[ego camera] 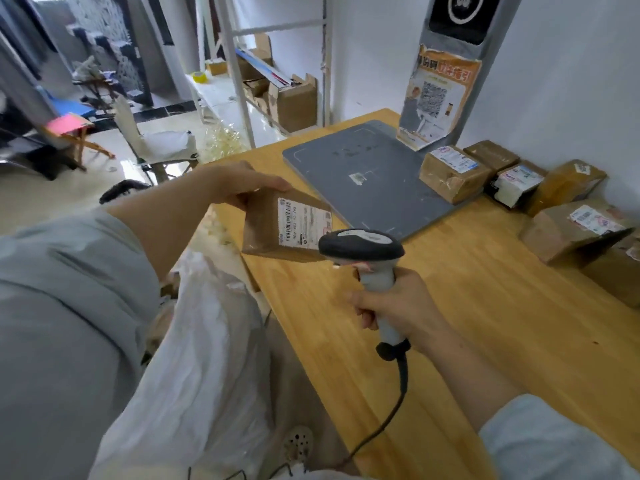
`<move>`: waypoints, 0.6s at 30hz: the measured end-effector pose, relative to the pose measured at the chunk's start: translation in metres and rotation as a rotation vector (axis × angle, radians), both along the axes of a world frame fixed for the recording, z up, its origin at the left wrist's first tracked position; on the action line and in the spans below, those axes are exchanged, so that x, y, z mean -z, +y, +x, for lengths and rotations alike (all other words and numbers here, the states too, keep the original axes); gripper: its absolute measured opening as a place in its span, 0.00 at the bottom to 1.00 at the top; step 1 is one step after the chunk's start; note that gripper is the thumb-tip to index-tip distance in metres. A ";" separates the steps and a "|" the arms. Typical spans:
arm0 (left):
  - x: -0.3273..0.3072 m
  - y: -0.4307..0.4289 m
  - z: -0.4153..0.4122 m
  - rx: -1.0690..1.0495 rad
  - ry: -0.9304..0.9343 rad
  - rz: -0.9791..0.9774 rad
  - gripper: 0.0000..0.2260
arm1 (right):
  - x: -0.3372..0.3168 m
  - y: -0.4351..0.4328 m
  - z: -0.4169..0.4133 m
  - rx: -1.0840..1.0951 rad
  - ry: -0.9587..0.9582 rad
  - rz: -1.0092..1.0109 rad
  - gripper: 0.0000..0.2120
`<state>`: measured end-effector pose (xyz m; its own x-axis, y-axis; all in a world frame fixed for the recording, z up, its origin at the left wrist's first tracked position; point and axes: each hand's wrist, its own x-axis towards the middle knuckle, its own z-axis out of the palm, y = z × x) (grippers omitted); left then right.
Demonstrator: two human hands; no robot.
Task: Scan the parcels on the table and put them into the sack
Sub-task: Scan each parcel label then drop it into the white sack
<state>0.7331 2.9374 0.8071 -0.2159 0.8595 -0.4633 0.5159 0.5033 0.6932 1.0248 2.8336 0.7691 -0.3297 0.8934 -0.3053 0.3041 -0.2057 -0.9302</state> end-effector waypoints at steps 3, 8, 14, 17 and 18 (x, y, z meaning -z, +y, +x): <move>0.005 -0.045 -0.050 -0.277 -0.051 0.085 0.25 | 0.008 0.000 -0.038 -0.062 0.008 -0.047 0.07; 0.019 -0.136 -0.135 -0.655 0.070 0.173 0.27 | 0.025 -0.004 -0.112 -0.190 0.005 -0.129 0.07; 0.073 -0.231 -0.196 -0.774 0.246 -0.062 0.25 | 0.048 -0.010 -0.189 -0.307 -0.063 -0.171 0.06; 0.108 -0.254 -0.209 -0.711 0.335 -0.247 0.27 | 0.058 -0.012 -0.218 -0.362 -0.089 -0.197 0.07; 0.122 -0.259 -0.211 -0.713 0.333 -0.288 0.27 | 0.062 -0.011 -0.226 -0.378 -0.102 -0.195 0.08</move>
<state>0.5221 2.6782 0.6851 -0.8274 0.3224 -0.4598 0.1615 0.9208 0.3549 0.7988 2.8222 0.7074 -0.5817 0.6384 -0.5041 0.4797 -0.2312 -0.8464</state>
